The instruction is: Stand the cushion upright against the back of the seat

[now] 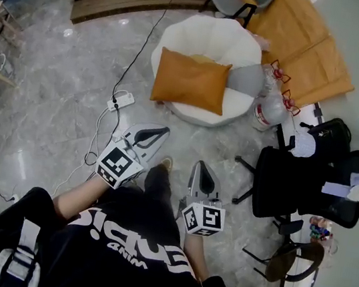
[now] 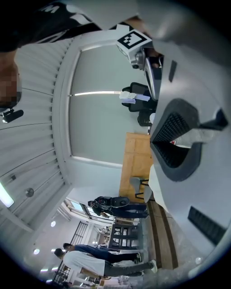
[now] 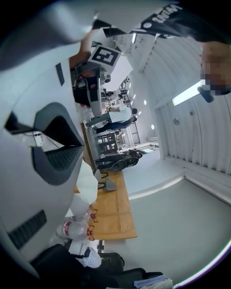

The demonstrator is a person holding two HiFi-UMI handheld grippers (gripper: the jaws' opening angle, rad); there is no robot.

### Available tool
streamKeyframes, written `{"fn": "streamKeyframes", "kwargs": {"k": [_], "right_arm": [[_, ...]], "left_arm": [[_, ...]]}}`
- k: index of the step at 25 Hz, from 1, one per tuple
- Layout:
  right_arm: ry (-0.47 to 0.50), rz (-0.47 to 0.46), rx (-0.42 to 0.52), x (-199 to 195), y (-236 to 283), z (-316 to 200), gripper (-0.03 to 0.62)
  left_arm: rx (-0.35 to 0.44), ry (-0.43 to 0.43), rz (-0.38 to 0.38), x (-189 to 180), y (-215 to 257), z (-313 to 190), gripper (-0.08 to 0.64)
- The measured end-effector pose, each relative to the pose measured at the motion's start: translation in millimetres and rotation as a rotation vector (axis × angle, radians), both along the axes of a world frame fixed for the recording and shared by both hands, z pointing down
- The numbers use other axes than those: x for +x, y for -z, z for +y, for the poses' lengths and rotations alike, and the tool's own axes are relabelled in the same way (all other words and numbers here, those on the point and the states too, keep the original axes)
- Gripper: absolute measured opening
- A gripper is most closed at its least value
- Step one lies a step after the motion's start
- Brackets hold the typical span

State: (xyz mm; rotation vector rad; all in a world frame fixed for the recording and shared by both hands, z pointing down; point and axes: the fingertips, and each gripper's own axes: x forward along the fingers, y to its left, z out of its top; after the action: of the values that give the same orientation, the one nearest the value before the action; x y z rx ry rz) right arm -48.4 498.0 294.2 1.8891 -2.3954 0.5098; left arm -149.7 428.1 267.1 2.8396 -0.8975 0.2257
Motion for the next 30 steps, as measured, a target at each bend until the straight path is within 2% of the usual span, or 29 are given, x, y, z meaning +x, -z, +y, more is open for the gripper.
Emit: {"fn": "streamKeyframes", "kwargs": {"k": [6, 13, 17, 30], "right_arm": [[0.005, 0.001, -0.009, 25.9, -5.0, -30.1, 0.020], [0.014, -0.006, 0.007, 62.0, -3.6, -76.1, 0.020], [0.044, -0.010, 0.005, 81.8, -6.9, -98.5, 0.020], [0.115, -0.017, -0.002, 109.8, -15.2, -153.2, 0.020]], "left_arm": [[-0.009, 0.009, -0.001, 25.8, 1.0, -32.3, 0.008], [0.035, 0.025, 0.005, 52.9, -3.5, -76.4, 0.008], [0.033, 0.048, 0.005, 71.6, -0.3, -95.8, 0.008], [0.040, 0.134, -0.004, 89.2, 6.9, -148.7, 0.008]]}}
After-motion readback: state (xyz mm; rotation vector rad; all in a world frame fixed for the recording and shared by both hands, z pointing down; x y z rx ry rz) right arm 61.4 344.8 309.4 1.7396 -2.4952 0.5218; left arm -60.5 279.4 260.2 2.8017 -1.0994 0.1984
